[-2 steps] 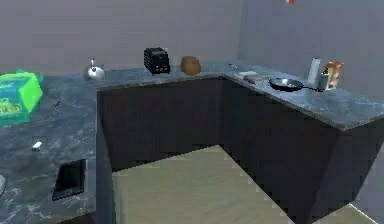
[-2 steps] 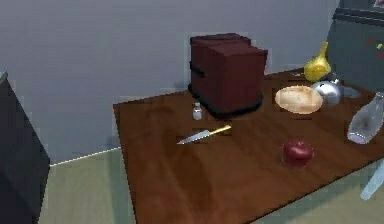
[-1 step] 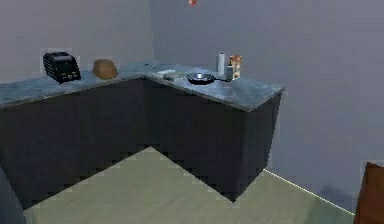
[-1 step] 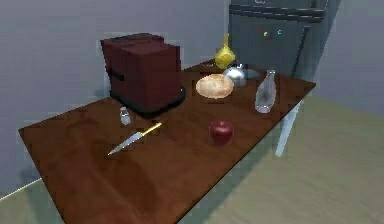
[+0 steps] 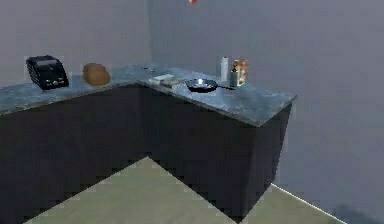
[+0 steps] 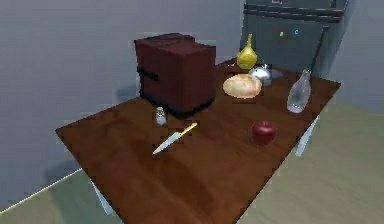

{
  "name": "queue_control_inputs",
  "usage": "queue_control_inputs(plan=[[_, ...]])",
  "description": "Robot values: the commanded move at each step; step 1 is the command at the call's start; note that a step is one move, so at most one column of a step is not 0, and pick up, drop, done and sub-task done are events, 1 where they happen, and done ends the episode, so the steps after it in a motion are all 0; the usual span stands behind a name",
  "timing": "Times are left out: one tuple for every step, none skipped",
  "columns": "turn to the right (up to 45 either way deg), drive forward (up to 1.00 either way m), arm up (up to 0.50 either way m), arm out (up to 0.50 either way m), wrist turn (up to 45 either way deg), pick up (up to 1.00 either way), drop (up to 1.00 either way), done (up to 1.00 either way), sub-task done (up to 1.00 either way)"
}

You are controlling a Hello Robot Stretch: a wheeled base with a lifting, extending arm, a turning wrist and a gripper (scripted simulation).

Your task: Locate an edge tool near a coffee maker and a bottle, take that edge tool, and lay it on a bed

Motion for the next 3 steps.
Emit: queue_control_inputs(plan=[[30.0, 0.00, 0.00, 0.00, 0.0, 0.00, 0.00, 0.00, 0.00], [0.0, 0.70, 0.00, 0.00, 0.0, 0.00, 0.00, 0.00, 0.00], [15.0, 0.00, 0.00, 0.00, 0.0, 0.00, 0.00, 0.00, 0.00]])
